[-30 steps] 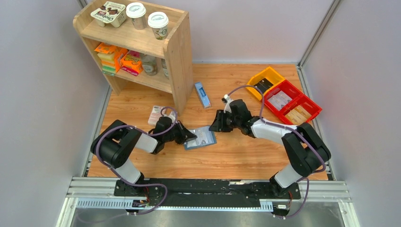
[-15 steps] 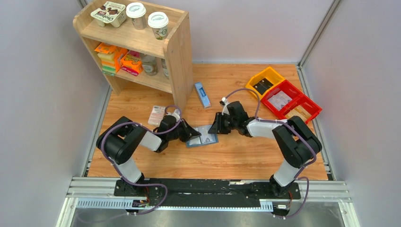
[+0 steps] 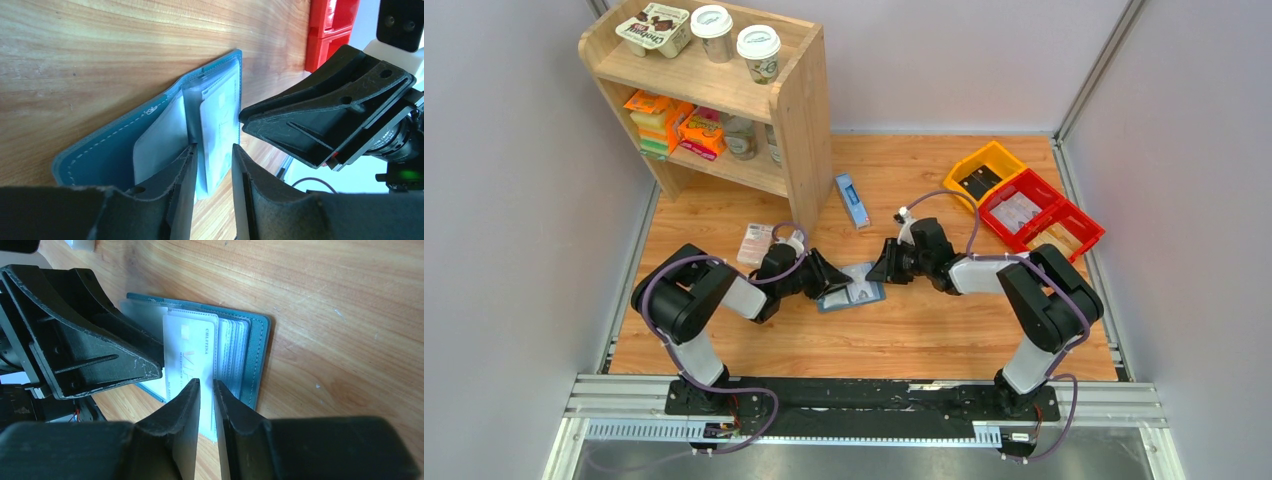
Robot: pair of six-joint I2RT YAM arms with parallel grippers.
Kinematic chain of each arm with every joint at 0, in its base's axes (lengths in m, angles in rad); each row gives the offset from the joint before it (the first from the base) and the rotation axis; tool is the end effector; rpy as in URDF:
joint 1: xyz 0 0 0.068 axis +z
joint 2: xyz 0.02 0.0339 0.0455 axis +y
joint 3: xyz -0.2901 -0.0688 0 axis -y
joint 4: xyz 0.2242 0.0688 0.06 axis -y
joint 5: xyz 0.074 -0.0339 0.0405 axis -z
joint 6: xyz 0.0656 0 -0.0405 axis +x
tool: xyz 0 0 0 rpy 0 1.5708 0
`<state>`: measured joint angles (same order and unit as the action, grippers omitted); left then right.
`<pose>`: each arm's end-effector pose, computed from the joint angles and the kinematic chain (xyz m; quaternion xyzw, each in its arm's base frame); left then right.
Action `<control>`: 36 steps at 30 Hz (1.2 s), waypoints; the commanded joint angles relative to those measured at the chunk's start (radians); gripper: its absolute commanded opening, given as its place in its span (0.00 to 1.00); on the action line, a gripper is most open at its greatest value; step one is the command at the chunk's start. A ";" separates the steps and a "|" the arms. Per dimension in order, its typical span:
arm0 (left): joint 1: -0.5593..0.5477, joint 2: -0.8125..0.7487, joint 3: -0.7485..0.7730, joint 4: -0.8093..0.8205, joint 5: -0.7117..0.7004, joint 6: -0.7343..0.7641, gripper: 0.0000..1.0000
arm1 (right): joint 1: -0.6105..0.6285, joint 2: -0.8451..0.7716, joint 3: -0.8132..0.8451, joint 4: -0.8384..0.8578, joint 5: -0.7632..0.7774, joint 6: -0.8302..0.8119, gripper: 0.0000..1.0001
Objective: Take the credit cards out of the card holder
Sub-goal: Remove the credit card from the card holder.
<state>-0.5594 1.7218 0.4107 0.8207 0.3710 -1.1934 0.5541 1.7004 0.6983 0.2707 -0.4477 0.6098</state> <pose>0.2403 -0.1785 0.1354 -0.1726 0.8305 -0.4897 0.2019 0.2639 0.1967 0.1556 -0.0656 0.8926 0.3877 0.2205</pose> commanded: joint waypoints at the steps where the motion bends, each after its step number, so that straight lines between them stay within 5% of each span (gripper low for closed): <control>1: -0.002 0.021 0.001 0.093 0.019 -0.028 0.35 | 0.003 0.051 -0.034 -0.024 0.023 -0.005 0.24; 6: -0.002 0.016 -0.052 0.276 0.022 -0.077 0.11 | -0.002 0.065 -0.037 -0.019 0.023 -0.007 0.23; 11: 0.000 0.047 -0.085 0.377 0.026 -0.110 0.04 | -0.003 0.076 -0.039 -0.018 0.021 -0.010 0.23; 18: 0.000 0.097 -0.058 0.439 0.054 -0.135 0.07 | -0.003 0.081 -0.040 -0.016 0.021 -0.016 0.23; 26: -0.002 0.108 -0.020 0.361 0.060 -0.124 0.25 | -0.005 0.085 -0.043 -0.016 0.023 -0.018 0.23; 36: -0.004 0.137 0.017 0.347 0.072 -0.129 0.28 | -0.005 0.110 -0.040 -0.013 0.027 -0.013 0.22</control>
<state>-0.5549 1.8515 0.3878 1.1225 0.4183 -1.3224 0.5350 1.7477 0.6872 0.3500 -0.4549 0.6212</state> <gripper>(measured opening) 0.281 0.227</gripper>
